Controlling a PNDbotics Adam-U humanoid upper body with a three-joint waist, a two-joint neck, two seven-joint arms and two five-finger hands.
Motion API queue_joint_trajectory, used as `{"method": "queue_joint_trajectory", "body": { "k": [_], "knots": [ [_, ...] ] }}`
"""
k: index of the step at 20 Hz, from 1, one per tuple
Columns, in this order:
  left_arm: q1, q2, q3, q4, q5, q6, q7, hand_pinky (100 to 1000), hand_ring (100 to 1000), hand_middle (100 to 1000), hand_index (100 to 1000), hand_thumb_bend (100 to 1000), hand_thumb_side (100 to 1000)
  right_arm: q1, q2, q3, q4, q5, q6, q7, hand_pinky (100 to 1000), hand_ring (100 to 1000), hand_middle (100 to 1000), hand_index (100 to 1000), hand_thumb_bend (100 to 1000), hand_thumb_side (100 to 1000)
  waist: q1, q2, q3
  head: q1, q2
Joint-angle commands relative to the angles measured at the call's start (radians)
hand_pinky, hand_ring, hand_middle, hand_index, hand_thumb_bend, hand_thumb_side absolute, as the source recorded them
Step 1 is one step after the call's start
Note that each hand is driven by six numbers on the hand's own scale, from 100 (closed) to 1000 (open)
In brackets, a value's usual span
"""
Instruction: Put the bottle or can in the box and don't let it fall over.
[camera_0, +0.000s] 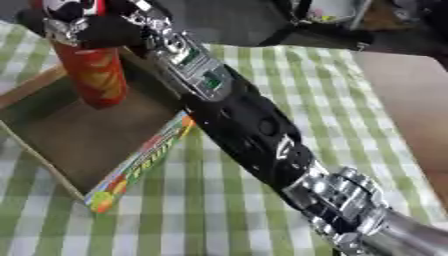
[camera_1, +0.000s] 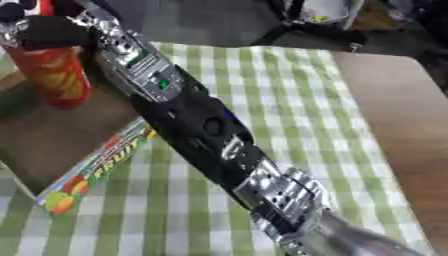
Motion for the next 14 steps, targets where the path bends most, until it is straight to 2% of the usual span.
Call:
{"method": "queue_joint_trajectory", "body": {
  "k": [1, 3, 5, 9, 14],
  "knots": [
    [-0.008, 0.017, 0.006, -0.013, -0.003, 0.001, 0.000, 758, 895, 826, 863, 578, 828, -0.016, -0.006, 0.002, -0.006, 0.077, 0.010, 0.055, 885, 948, 823, 880, 518, 100, 0.015, -0.016, -0.003, 0.005, -0.013],
    [-0.007, 0.016, 0.007, -0.013, -0.003, 0.000, 0.001, 758, 895, 826, 864, 578, 829, -0.011, -0.007, 0.000, -0.006, 0.127, 0.009, 0.095, 941, 1000, 898, 917, 536, 100, 0.017, -0.018, -0.005, 0.007, -0.014],
    [-0.004, 0.017, 0.008, -0.013, -0.003, 0.000, 0.001, 758, 896, 827, 865, 577, 828, -0.004, -0.009, -0.004, -0.004, 0.162, 0.000, 0.130, 966, 1000, 942, 942, 537, 100, 0.018, -0.019, -0.009, 0.008, -0.016],
    [0.002, 0.017, 0.011, -0.011, -0.003, -0.001, 0.002, 758, 896, 827, 865, 579, 829, 0.009, -0.013, -0.013, 0.000, 0.198, -0.011, 0.165, 964, 1000, 935, 941, 527, 100, 0.020, -0.022, -0.016, 0.015, -0.019],
    [0.008, 0.018, 0.012, -0.008, -0.003, -0.001, 0.002, 757, 896, 827, 865, 579, 829, 0.021, -0.027, -0.026, -0.023, 0.164, -0.007, 0.146, 937, 1000, 915, 927, 532, 100, 0.021, -0.023, -0.025, 0.030, -0.017]
  ]
}}
